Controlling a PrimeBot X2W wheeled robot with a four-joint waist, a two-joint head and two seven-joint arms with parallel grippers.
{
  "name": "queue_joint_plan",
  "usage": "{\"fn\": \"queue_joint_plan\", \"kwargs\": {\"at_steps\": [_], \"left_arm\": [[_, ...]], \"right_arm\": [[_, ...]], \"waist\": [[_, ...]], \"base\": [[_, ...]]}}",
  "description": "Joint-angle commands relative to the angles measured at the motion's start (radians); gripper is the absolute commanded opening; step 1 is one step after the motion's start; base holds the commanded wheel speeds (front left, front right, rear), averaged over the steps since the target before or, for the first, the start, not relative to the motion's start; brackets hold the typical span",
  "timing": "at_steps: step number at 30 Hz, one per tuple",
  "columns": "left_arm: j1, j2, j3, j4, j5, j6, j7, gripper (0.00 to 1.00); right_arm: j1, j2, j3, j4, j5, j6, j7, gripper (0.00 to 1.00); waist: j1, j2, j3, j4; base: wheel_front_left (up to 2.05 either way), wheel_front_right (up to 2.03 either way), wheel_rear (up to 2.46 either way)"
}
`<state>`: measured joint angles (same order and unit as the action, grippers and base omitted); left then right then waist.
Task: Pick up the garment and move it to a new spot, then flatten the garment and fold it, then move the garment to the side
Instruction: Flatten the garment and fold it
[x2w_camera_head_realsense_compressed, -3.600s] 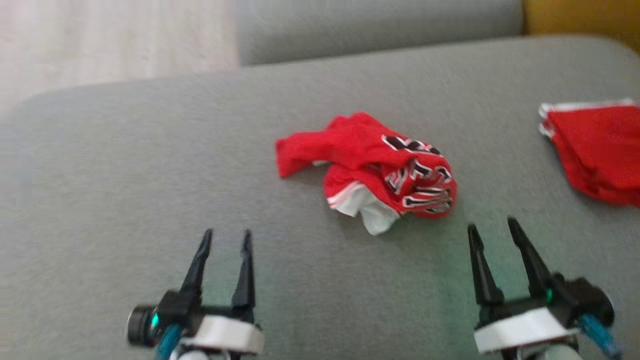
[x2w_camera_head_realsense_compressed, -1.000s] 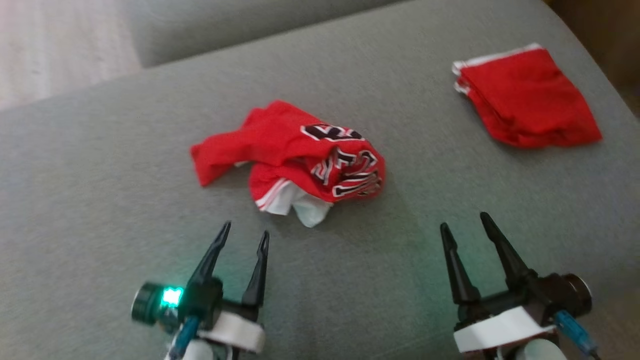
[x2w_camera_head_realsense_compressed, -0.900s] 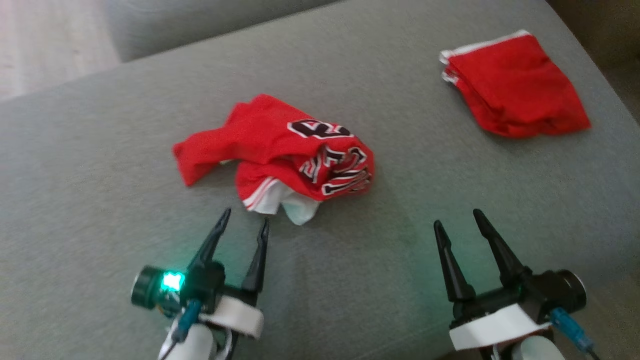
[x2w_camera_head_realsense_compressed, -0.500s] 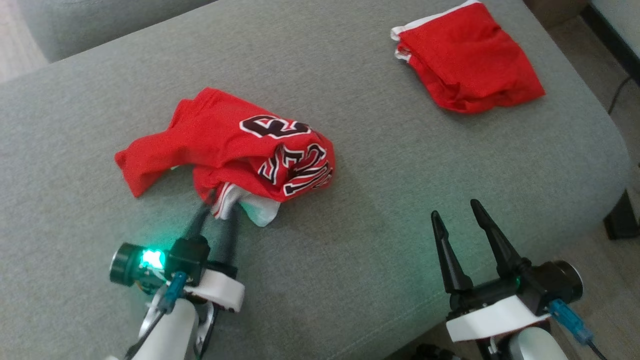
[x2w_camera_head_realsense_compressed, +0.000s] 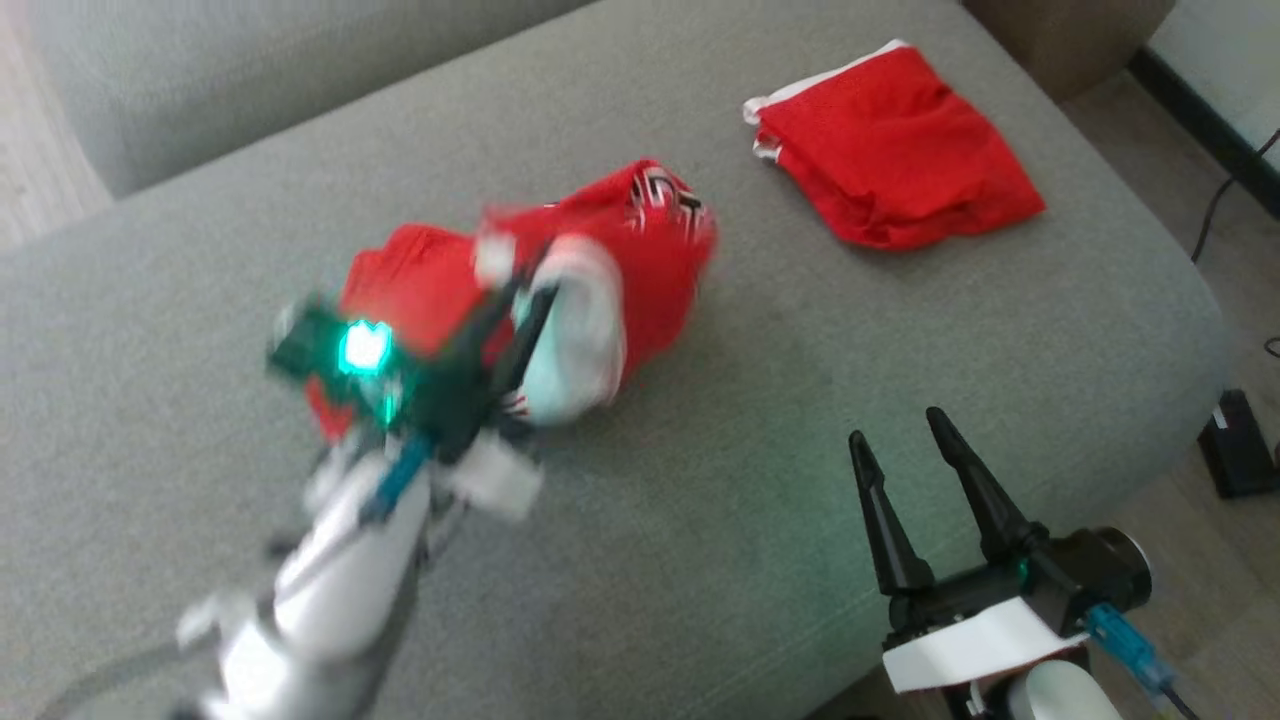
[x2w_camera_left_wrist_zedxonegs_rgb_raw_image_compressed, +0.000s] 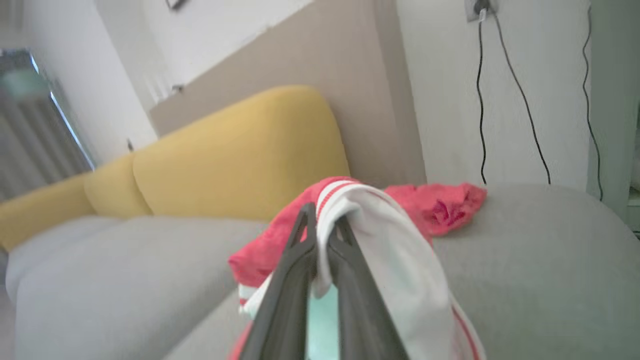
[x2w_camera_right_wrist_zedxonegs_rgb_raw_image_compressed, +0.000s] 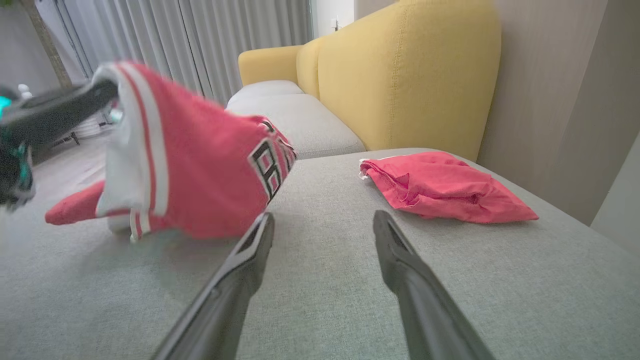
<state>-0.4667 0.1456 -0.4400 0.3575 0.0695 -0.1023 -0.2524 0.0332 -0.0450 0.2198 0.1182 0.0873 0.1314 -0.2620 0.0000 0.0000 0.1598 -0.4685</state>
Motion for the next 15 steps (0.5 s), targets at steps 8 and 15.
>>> {"fn": "queue_joint_plan", "kwargs": {"at_steps": [8, 15], "left_arm": [[-0.466, 0.038, -0.047, 0.018, -0.001, -0.025, -0.009, 0.0], [-0.669, 0.049, -0.091, 0.132, -0.096, -0.028, -0.009, 0.0]], "right_arm": [[0.008, -0.005, 0.038, -0.017, 0.004, -0.001, 0.0, 1.0], [0.021, -0.005, 0.022, -0.022, 0.001, -0.001, 0.0, 1.0]], "waist": [[0.0, 0.0, -0.089, -0.024], [0.0, 0.0, -0.124, 0.038]], "base": [[0.0, 0.0, 0.0], [0.0, 0.0, 0.0]]}}
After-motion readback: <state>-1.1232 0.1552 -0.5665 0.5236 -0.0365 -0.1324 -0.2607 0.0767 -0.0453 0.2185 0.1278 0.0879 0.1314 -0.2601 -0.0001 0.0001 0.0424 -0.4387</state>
